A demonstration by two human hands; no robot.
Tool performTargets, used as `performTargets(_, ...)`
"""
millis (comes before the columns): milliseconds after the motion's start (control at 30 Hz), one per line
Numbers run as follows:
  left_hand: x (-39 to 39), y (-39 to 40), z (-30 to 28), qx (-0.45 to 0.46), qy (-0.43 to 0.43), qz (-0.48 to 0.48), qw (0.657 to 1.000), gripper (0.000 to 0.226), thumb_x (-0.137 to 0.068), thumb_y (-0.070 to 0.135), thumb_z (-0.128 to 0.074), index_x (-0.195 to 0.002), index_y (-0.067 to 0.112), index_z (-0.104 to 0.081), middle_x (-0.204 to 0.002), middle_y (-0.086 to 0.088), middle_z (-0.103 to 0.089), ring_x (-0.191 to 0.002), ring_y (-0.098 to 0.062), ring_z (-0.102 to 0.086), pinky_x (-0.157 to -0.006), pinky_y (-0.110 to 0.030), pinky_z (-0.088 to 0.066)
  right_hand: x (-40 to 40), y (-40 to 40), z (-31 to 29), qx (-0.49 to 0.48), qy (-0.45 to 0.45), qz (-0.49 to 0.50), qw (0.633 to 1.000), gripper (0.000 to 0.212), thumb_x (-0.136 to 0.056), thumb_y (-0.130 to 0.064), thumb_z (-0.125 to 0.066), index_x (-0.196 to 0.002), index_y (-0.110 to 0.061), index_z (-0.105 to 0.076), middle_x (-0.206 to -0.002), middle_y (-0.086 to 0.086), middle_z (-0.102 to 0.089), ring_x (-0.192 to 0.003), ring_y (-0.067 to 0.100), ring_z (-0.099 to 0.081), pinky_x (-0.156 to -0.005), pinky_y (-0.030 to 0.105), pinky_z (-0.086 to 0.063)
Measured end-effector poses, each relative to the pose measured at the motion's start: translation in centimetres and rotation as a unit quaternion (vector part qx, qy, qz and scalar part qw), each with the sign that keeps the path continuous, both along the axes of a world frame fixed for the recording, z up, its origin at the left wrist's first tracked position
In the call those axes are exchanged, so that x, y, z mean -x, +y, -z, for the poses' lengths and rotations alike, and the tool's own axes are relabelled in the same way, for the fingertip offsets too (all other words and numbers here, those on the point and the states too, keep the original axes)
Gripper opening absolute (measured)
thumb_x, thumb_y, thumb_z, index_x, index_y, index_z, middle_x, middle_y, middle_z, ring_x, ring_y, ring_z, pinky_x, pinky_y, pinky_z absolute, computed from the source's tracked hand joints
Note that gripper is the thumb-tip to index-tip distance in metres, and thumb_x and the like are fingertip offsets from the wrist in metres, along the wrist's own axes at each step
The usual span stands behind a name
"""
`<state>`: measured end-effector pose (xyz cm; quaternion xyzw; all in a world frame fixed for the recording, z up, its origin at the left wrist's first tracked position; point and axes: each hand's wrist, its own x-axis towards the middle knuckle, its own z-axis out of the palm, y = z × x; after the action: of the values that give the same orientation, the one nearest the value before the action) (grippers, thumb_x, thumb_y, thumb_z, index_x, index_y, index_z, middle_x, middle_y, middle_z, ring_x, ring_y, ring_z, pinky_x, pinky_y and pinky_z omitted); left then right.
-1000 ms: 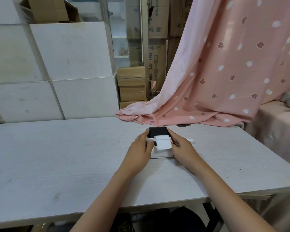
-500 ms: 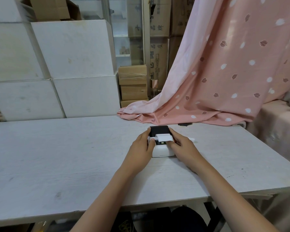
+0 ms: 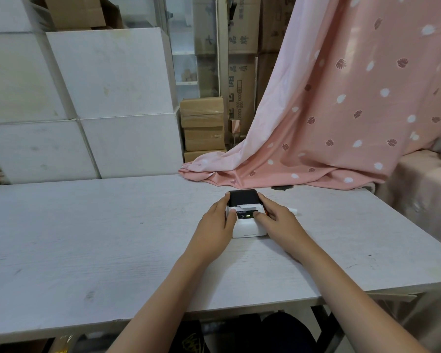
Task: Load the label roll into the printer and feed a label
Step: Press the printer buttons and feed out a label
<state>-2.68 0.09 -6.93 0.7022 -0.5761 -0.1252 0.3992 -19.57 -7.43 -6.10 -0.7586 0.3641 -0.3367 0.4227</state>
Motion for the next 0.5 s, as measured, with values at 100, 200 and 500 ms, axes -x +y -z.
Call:
performTargets(100,0.06,0.03,-0.06,0.0,-0.004,-0.001,1.0,0.056,-0.104,0.041,-0.035,-0.158,0.028,-0.026,-0.149,0.0,-0.05,-0.126,-0.023,-0.055,-0.107,-0.043,-0.044,-0.01,0.07,-0.04,0.002,-0.007,-0.002,1.0,0.052,-0.086,-0.039,-0.052,-0.13,-0.068,-0.053,-0.129,0.012,-0.068,-0.124,0.031,-0.061,-0.112,0.049,-0.047)
performTargets(200,0.13,0.05,-0.12,0.0,-0.009,-0.003,1.0,0.055,-0.105,0.04,-0.035,-0.158,0.027,-0.026,-0.146,0.0,-0.052,-0.123,-0.023,-0.056,-0.106,-0.041,-0.044,0.01,0.42,-0.39,0.003,-0.012,-0.006,1.0,0.05,-0.088,-0.038,-0.053,-0.12,-0.076,-0.051,-0.132,0.015,-0.065,-0.127,0.032,-0.059,-0.112,0.049,-0.046)
performTargets(500,0.15,0.06,-0.08,0.003,-0.018,-0.004,1.0,0.056,-0.105,0.039,-0.033,-0.158,0.025,-0.025,-0.138,-0.004,-0.057,-0.117,-0.025,-0.059,-0.103,-0.041,-0.045,0.02,0.92,-0.88,0.004,-0.012,-0.01,1.0,0.051,-0.09,-0.035,-0.053,-0.115,-0.079,-0.051,-0.133,0.017,-0.064,-0.127,0.032,-0.058,-0.113,0.047,-0.044)
